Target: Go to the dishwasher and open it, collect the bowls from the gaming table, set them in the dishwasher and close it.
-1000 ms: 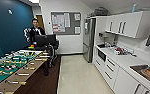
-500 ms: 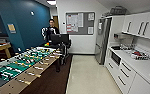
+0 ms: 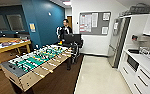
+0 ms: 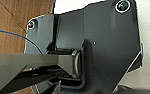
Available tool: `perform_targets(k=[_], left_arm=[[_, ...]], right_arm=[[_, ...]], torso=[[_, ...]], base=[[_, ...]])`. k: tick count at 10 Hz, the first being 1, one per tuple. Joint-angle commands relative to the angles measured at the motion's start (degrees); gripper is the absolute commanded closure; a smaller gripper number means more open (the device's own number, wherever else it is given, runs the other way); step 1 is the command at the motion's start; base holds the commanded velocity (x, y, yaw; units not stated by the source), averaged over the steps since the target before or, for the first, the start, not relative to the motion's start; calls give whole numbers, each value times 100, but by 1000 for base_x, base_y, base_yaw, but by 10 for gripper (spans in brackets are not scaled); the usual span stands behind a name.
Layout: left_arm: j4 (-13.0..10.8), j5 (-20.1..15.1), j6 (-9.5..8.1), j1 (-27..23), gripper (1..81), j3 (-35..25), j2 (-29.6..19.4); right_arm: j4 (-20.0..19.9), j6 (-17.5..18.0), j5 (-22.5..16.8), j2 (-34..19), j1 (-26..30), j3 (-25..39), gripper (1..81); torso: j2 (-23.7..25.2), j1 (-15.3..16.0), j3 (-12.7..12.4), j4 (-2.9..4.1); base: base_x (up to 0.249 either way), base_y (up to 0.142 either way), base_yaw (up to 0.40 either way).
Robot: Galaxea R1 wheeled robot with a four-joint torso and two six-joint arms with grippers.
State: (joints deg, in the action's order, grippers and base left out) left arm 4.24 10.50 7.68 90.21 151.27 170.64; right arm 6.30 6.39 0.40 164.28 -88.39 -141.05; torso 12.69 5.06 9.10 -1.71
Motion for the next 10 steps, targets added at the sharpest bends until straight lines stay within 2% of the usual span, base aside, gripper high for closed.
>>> perform_targets(k=[1, 10], left_arm=[[-55, -276, 41, -201, 10, -10, -30], [-11, -303, 32, -201, 10, -10, -13]], right_arm=[[73, -24, -304, -59, 238, 34, 10], [117, -24, -252, -42, 230, 43, 10]], torso=[[0, 0, 0, 0], [0, -2, 0, 0]], base=[[0, 0, 375], [0, 0, 375]])
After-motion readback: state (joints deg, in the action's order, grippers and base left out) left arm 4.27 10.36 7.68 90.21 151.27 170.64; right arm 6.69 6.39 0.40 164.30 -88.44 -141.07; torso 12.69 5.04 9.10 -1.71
